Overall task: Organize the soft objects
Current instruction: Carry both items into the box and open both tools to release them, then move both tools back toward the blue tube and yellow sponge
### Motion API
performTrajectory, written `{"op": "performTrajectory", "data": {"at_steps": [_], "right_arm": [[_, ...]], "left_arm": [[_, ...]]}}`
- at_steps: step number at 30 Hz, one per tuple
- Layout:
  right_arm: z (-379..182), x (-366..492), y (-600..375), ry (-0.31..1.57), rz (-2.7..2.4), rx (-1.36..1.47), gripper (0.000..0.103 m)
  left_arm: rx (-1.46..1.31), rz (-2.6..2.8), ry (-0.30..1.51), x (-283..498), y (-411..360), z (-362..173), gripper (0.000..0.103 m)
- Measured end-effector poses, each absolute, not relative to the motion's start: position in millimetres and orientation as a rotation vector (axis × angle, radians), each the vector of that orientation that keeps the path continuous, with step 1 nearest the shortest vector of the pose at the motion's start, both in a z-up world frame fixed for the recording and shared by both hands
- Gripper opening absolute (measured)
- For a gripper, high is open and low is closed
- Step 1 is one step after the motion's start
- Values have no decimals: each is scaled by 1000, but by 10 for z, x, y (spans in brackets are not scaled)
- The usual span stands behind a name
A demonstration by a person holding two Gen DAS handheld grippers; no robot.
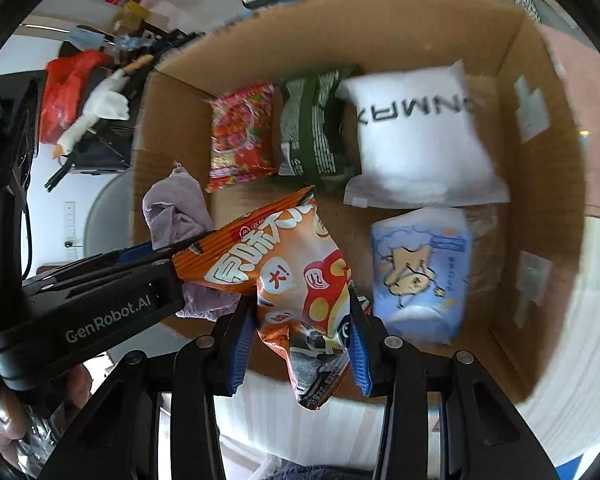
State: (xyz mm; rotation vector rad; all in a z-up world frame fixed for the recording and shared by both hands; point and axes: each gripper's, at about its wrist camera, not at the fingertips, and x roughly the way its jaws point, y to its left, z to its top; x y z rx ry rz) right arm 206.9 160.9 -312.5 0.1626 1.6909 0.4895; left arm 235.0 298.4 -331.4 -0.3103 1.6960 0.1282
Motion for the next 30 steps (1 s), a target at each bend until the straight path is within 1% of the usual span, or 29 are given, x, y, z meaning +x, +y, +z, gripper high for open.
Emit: {"op": "performTrajectory", "data": {"at_steps": [5, 7, 8, 9, 10, 13, 15, 19, 22, 25, 27, 30], "right_arm": [[-3394, 2162, 1715, 1720, 444, 100, 45], [-3437, 2197, 1811, 1732, 439, 72, 48], [-3451, 2205, 1823, 1737, 436, 68, 52], [-3454, 2208, 1844, 1740, 439, 59, 64], [-3443, 2209, 1861, 1738, 441, 50, 71], [-3346, 2201, 1887, 1710, 437, 5, 71], [-3275, 2202, 1900, 1699, 431, -14, 71], [-3110, 2216, 1846, 1664, 402, -67, 73], [-3029, 2240, 1781, 1633, 368, -114, 79], [-2936, 2183, 1641, 1612, 339, -149, 80], [-2865, 2101, 1545, 1597, 329, -154, 85], [-2743, 1990, 1422, 1569, 317, -166, 85]], "left_arm": [[-288, 125, 1752, 2389, 2996, -3485, 44], [-285, 121, 1770, 2393, 2976, -3502, 44], [-283, 116, 1773, 2396, 2967, -3499, 47], [-284, 117, 1767, 2396, 2963, -3481, 52], [-284, 125, 1760, 2402, 2969, -3468, 55], [-253, 141, 1732, 2398, 2955, -3360, 57], [-239, 150, 1717, 2403, 2947, -3286, 70], [-206, 165, 1677, 2311, 2920, -3082, 70], [-193, 178, 1644, 2207, 2920, -2961, 70], [-183, 195, 1599, 2087, 2901, -2818, 70], [-179, 204, 1573, 1983, 2898, -2720, 70], [-168, 214, 1532, 1859, 2840, -2604, 70]]}}
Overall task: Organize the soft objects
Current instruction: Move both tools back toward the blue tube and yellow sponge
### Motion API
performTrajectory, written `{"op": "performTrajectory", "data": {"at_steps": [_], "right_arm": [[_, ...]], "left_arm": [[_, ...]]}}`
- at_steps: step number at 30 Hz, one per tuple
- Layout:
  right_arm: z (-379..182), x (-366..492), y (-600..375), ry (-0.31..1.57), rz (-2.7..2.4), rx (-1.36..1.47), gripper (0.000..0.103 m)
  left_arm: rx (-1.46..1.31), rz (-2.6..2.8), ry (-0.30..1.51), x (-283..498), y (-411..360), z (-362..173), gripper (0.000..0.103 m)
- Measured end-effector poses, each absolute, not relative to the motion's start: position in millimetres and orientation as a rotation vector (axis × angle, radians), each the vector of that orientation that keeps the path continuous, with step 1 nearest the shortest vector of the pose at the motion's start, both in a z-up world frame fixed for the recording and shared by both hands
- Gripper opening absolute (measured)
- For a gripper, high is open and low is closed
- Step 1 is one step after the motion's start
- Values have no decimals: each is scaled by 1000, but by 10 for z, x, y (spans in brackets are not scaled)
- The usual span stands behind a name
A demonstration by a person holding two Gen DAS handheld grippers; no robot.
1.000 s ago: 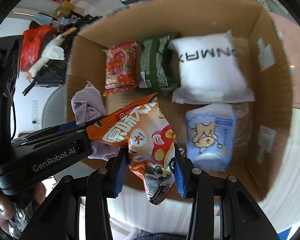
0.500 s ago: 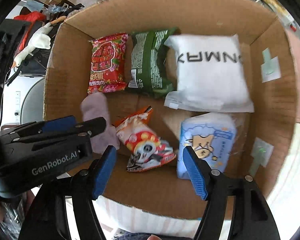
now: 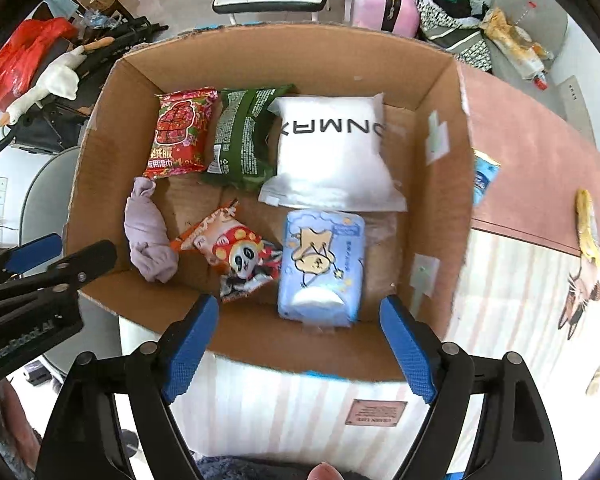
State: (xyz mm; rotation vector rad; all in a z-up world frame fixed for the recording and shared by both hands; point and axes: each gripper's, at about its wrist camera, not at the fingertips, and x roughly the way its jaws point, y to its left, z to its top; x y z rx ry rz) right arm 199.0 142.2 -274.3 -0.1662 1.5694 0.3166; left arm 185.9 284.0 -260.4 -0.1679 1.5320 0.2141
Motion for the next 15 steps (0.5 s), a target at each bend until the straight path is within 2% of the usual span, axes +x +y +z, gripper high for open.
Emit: {"op": "performTrajectory", "data": {"at_steps": [2, 3, 5, 6, 7, 15], "right_arm": [[-2693, 1925, 1387, 1549, 303, -182, 85], [-2655, 1879, 1353, 1542, 301, -186, 85], [-2563, 1804, 1299, 1521, 295, -188, 93], [-2540, 1768, 1285, 1514, 296, -186, 101], [-2491, 1734, 1262, 1501, 297, -183, 103], [-2175, 1546, 1105, 1422, 291, -171, 103]], "left_arm": [[-158, 226, 1498, 1780, 2800, -2526, 72], [-153, 233, 1482, 1759, 2789, -2487, 86], [-144, 255, 1440, 1693, 2760, -2396, 101], [-140, 263, 1419, 1664, 2757, -2341, 101], [-133, 274, 1407, 1638, 2749, -2304, 101], [-152, 296, 1356, 1495, 2673, -2116, 101]]}}
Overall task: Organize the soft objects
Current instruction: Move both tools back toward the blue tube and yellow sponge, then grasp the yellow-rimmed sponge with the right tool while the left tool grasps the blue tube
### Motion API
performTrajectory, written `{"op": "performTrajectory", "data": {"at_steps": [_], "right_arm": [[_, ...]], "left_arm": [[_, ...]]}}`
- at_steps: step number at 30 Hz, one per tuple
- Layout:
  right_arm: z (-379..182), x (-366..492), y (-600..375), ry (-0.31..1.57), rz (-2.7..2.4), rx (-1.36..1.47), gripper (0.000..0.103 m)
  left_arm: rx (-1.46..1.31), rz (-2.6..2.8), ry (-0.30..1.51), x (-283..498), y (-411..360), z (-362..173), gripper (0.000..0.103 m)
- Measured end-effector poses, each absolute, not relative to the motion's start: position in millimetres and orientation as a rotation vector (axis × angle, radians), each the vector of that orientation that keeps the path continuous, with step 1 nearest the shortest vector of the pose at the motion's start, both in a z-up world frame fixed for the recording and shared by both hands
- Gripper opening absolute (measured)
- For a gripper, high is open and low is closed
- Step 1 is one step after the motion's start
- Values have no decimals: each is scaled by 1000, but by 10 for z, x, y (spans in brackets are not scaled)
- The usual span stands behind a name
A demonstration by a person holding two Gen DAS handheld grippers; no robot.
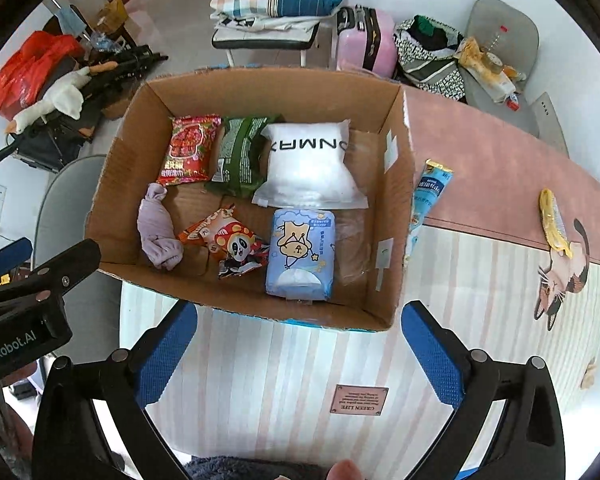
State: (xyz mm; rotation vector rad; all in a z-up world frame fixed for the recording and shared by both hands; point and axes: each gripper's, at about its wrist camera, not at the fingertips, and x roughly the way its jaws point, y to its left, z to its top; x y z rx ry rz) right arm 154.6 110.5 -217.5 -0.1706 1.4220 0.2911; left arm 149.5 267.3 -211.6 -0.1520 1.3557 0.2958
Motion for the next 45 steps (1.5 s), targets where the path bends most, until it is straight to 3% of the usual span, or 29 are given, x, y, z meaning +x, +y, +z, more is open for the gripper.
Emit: {"op": "performTrajectory", "data": {"at_steps": [9, 16, 22, 32, 38, 45], "right_arm": [[-1948, 1516, 768, 1389, 365, -65, 103], [-1939, 1732, -348, 1392, 253, 66, 103], [-2105, 2001, -1549, 1422, 70, 165, 103], [-2645, 2643, -3006, 1474, -126, 145, 103], [-3150, 3282, -3529, 1500, -153, 13, 103], [-3773, 3828, -3486, 1576, -32, -57, 100]], "left_arm": [[-32, 284, 1260, 1623, 2116, -1701, 101], [154, 193, 1220, 2120, 1120, -1638, 101], [283, 119, 1291, 2674, 209, -2133, 101], [326, 101, 1418, 3195, -583, -2875, 101], [248, 102, 1481, 3422, -978, -3177, 101], [196, 135, 1547, 3500, -1254, -3514, 101]]}}
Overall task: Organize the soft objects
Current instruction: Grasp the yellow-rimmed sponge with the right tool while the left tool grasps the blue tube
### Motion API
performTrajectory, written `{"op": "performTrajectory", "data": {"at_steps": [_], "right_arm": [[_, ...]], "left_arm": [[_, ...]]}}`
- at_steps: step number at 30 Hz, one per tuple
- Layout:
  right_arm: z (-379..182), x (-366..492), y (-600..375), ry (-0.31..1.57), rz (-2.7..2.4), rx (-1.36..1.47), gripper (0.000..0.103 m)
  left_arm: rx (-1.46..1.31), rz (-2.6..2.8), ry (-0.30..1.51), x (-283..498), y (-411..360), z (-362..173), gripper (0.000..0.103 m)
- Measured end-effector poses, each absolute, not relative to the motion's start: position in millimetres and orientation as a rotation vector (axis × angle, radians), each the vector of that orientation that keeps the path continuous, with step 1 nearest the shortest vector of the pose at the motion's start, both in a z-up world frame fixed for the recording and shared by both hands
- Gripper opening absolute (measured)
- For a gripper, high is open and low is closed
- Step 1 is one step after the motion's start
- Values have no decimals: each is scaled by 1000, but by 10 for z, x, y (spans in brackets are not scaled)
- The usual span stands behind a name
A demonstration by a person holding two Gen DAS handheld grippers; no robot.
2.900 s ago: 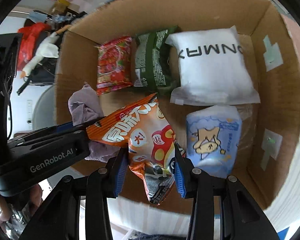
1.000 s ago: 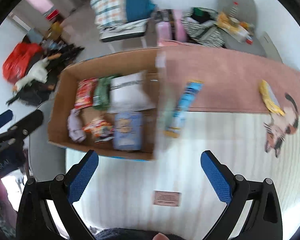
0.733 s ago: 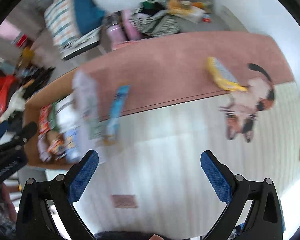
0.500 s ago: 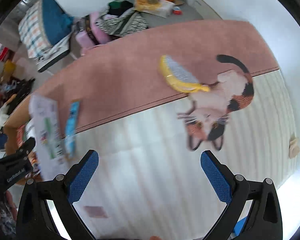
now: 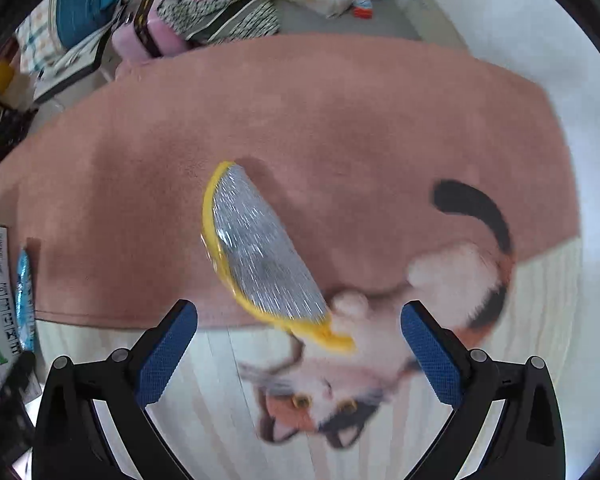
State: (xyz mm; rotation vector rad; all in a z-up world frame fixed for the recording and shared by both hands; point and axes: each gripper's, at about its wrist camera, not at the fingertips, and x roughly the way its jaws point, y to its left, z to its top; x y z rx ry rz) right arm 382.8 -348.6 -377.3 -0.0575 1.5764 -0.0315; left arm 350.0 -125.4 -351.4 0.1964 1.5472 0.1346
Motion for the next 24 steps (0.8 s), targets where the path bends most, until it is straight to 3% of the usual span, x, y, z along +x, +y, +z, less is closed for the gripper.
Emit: {"op": "performTrajectory", "data": {"at_steps": [2, 3, 4, 10, 24], "right_arm": [[-3974, 3927, -3461, 1616, -12, -40, 88], [-4041, 3945, -3467, 1630, -10, -33, 68], [-4100, 3951, -3463, 1645, -14, -22, 61], [-4032, 3712, -3389, 1637, 29, 44, 42], [-3813, 3227, -3124, 1617, 148, 52, 47]], "left_arm": [[199, 143, 1554, 3503, -1260, -3558, 101], [199, 149, 1557, 3504, -1250, -3574, 101], [202, 155, 1558, 3505, -1237, -3575, 101], [252, 194, 1559, 3525, -1066, -3585, 101], [559, 202, 1681, 3734, -631, -4214, 101]]}}
